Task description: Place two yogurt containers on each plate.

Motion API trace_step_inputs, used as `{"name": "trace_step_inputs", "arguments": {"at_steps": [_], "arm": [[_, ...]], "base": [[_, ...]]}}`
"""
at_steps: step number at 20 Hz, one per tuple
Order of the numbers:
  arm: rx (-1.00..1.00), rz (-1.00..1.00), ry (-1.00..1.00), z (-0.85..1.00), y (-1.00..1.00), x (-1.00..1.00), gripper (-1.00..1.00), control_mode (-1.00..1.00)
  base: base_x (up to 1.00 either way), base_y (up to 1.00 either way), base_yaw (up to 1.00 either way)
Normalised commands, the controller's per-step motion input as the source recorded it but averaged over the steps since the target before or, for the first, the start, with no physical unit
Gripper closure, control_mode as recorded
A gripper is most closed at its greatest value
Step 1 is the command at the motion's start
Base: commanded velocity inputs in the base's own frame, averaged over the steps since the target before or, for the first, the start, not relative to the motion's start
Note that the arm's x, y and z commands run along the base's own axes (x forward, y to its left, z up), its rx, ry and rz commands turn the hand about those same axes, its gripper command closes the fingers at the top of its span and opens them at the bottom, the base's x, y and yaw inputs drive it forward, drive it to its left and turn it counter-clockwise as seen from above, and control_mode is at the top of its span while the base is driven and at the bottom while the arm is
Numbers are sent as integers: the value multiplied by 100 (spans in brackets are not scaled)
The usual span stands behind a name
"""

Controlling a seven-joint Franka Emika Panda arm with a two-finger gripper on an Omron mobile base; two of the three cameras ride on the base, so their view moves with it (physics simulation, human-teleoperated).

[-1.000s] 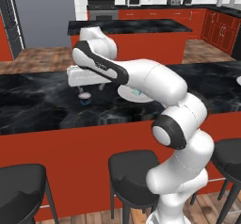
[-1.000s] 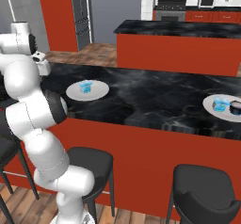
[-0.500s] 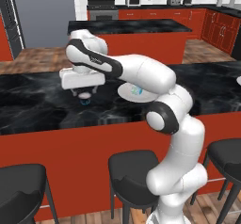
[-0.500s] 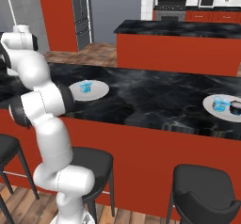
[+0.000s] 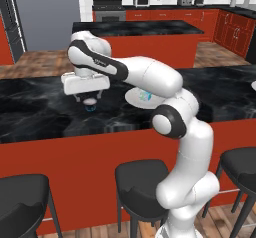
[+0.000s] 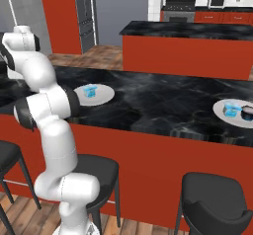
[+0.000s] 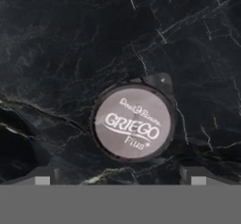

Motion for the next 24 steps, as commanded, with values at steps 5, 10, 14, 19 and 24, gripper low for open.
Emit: {"name": "trace_step_inputs", "arguments": {"at_steps": [5,10,14,19,24], "arm": [[-2,0,0,-25,-3,3,-100,-100],[0,0,0,-31,-18,1,-100,-100],[0,0,0,-15,-3,1,-100,-100],[0,0,0,-13,0,4,-100,-100],[0,0,-1,-16,0,21,-100,-100]], "base": [[0,0,0],[0,0,0],[0,0,0],[0,0,0],[0,0,0]]}}
